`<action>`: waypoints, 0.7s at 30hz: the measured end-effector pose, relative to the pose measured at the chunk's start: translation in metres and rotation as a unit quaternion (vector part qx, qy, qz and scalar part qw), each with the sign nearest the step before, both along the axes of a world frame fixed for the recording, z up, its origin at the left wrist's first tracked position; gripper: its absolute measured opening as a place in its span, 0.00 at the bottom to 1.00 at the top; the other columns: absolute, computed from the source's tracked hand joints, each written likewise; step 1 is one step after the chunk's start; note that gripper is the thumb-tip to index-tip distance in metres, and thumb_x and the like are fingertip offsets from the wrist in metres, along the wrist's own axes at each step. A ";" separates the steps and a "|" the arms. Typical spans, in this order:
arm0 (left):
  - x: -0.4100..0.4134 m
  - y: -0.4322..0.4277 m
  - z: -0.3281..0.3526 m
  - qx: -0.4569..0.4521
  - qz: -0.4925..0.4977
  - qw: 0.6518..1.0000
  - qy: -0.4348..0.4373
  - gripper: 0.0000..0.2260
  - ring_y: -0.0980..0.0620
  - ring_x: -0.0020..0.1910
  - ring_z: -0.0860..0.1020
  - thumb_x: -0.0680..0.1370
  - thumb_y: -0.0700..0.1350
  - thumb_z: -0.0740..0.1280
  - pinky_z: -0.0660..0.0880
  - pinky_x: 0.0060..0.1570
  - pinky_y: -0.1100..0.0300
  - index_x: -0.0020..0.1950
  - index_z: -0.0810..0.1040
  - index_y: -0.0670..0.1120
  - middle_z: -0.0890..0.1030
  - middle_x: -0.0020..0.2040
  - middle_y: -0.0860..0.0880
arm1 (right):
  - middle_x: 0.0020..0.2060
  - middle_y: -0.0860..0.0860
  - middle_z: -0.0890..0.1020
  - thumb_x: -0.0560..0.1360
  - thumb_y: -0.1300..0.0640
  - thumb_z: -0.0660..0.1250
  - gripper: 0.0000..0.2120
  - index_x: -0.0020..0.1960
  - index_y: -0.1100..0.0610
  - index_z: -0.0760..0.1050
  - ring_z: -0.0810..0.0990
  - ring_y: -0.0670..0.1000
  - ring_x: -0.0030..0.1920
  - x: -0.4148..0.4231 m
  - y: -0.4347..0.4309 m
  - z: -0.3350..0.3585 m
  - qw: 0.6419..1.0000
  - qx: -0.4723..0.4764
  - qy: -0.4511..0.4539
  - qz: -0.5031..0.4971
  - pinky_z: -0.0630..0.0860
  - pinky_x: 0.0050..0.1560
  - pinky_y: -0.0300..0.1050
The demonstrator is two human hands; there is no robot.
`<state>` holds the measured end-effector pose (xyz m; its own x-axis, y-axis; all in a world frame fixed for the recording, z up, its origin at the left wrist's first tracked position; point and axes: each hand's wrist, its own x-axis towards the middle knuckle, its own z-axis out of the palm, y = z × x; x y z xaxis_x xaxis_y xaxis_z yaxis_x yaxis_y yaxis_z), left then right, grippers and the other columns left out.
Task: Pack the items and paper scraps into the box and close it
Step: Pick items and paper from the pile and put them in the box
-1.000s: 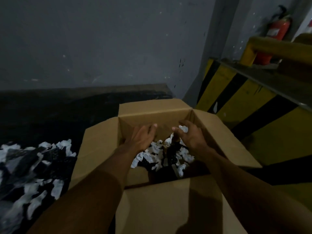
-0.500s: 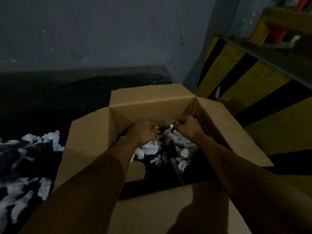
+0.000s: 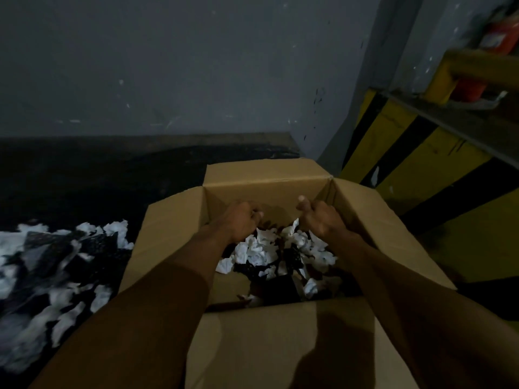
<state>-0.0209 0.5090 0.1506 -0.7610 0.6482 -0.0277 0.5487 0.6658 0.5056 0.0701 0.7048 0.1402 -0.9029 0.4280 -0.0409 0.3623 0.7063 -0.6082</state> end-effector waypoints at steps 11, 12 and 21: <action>0.059 -0.060 0.047 0.019 0.105 0.986 0.127 0.22 0.45 0.66 0.70 0.79 0.55 0.62 0.67 0.64 0.52 0.70 0.70 0.47 0.71 0.69 0.44 | 0.75 0.55 0.60 0.78 0.55 0.58 0.26 0.75 0.52 0.57 0.52 0.61 0.75 0.031 -0.039 0.040 0.994 0.086 0.044 0.056 0.52 0.73 0.60; 0.062 -0.065 0.049 0.020 0.112 0.984 0.134 0.22 0.45 0.67 0.69 0.79 0.54 0.63 0.66 0.65 0.52 0.70 0.69 0.47 0.71 0.69 0.44 | 0.73 0.56 0.62 0.75 0.60 0.60 0.28 0.74 0.55 0.58 0.55 0.61 0.73 0.033 -0.043 0.044 0.993 0.082 0.065 0.062 0.55 0.72 0.57; 0.085 -0.130 0.057 0.035 0.159 0.973 0.165 0.27 0.45 0.68 0.67 0.78 0.58 0.62 0.66 0.67 0.48 0.74 0.64 0.48 0.67 0.71 0.44 | 0.73 0.55 0.65 0.78 0.43 0.60 0.28 0.74 0.53 0.59 0.64 0.59 0.71 0.029 -0.111 0.054 0.991 0.026 0.104 0.079 0.63 0.69 0.54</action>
<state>0.0641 0.3793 0.2081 -0.8834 0.3699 0.2878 0.4606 0.7986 0.3873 0.0986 0.5937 0.1938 -0.9454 0.2765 0.1724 0.1145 0.7771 -0.6188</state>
